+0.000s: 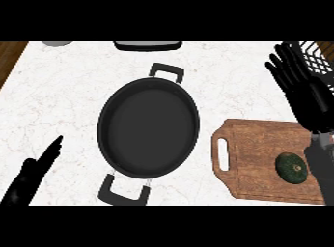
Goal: Pick the squash from the cutting board and place it in the pot
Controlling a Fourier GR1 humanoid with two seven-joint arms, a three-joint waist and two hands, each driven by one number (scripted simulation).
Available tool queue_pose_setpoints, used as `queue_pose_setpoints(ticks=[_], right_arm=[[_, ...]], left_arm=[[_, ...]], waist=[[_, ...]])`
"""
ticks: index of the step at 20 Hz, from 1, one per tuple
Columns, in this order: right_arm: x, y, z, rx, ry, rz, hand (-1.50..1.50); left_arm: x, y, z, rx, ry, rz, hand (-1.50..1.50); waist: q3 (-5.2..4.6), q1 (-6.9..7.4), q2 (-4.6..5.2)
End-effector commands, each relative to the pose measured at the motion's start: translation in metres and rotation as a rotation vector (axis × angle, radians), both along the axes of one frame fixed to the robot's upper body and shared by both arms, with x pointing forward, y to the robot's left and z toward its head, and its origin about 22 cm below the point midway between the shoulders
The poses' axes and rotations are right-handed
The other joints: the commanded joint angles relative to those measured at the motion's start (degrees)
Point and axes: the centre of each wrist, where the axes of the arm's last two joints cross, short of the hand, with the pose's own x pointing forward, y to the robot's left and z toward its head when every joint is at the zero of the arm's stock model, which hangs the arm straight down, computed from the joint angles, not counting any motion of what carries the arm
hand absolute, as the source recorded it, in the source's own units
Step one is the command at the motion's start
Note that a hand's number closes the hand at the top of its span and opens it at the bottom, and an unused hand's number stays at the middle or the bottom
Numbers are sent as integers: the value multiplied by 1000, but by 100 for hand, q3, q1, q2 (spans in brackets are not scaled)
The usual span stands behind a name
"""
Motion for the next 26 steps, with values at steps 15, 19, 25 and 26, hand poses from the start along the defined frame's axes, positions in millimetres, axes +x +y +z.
queue_pose_setpoints(ticks=[15,19,25,26], right_arm=[[-189,-122,-137,-651,252,-1496,-150],[-222,-70,-146,-646,336,-1510,-150],[-234,-53,-112,-686,510,-1407,-150],[-230,-61,-100,-708,548,-1392,-150]], left_arm=[[20,33,48,36,-301,282,0],[20,19,51,18,-329,216,0],[28,0,54,19,-336,176,0],[30,5,68,-4,-326,155,0]], waist=[[-84,-495,-92],[-89,-165,-11],[-97,95,83],[-85,153,69]])
